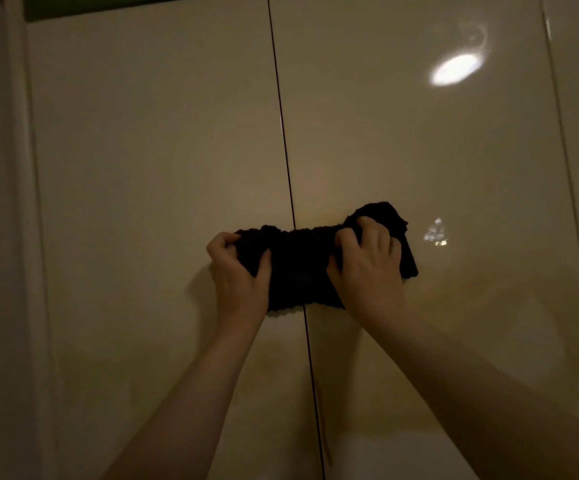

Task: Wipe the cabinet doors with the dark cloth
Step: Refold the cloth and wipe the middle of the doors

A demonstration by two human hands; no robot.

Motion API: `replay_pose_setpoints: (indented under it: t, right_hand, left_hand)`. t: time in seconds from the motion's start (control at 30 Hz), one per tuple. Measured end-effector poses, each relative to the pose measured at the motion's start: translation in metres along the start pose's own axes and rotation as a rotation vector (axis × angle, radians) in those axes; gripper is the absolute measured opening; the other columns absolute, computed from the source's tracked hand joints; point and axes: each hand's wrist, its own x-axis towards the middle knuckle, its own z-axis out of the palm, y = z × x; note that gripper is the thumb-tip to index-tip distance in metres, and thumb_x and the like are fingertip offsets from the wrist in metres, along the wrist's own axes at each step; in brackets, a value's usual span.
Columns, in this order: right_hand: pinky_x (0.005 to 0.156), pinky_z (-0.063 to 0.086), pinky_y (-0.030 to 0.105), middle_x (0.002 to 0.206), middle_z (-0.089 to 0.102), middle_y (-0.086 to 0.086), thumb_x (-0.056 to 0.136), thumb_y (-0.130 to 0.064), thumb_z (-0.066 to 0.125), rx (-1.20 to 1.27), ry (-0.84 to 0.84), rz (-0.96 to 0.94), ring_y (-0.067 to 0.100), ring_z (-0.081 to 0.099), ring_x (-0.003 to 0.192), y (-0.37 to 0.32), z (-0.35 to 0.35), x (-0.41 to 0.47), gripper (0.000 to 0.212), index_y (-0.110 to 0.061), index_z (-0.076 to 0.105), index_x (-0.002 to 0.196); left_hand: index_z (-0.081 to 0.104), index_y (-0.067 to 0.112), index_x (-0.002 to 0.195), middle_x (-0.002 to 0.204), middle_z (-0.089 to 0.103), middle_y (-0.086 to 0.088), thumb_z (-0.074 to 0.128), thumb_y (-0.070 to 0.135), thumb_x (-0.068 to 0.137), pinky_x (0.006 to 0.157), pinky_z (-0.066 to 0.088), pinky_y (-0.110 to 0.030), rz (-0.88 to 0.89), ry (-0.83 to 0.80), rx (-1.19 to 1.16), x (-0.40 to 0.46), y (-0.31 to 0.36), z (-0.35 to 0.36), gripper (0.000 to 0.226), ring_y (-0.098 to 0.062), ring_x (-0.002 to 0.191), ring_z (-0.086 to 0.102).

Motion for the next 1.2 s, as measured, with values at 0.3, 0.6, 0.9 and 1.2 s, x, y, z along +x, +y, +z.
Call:
replay_pose_setpoints:
  t: [0.3, 0.6, 0.9, 1.2]
  right_hand:
    - [0.107, 0.035, 0.050, 0.139, 0.044, 0.025, 0.084, -0.026, 0.050, -0.016, 0.067, 0.003, 0.041, 0.036, 0.130, -0.019, 0.024, 0.004, 0.053, -0.005, 0.040, 0.131]
    - [0.114, 0.013, 0.058, 0.160, 0.009, 0.019, 0.086, -0.024, 0.048, -0.053, -0.094, 0.029, 0.046, 0.006, 0.144, -0.018, 0.015, 0.014, 0.067, -0.009, 0.025, 0.147]
    - [0.115, 0.016, 0.060, 0.159, 0.017, 0.017, 0.091, -0.041, 0.038, -0.091, -0.044, -0.076, 0.047, 0.013, 0.143, 0.008, 0.016, 0.021, 0.067, -0.003, 0.035, 0.145]
    - [0.118, 0.014, 0.051, 0.161, 0.015, 0.010, 0.096, -0.048, 0.038, -0.017, 0.047, -0.103, 0.035, 0.006, 0.148, 0.028, 0.028, 0.020, 0.067, -0.008, 0.029, 0.149]
  left_hand:
    - [0.028, 0.025, 0.098, 0.101, 0.048, 0.000, 0.072, 0.022, 0.085, 0.071, 0.050, -0.025, -0.032, 0.108, -0.106, 0.022, -0.005, 0.004, 0.046, -0.019, 0.090, 0.056]
    - [0.061, 0.011, 0.117, 0.131, 0.049, -0.013, 0.066, 0.021, 0.089, 0.109, 0.033, -0.038, 0.215, -0.029, 0.217, 0.021, -0.016, 0.014, 0.030, -0.021, 0.123, 0.037]
    - [0.026, 0.008, 0.146, 0.160, 0.012, -0.015, 0.037, 0.047, 0.093, 0.120, 0.009, -0.047, 0.109, -0.092, 0.646, 0.014, 0.011, 0.049, 0.067, -0.028, 0.147, 0.005]
    - [0.001, 0.008, 0.155, 0.163, -0.002, -0.015, 0.023, 0.063, 0.091, 0.121, -0.002, -0.047, 0.215, -0.123, 0.868, 0.017, 0.001, 0.059, 0.087, -0.029, 0.150, -0.006]
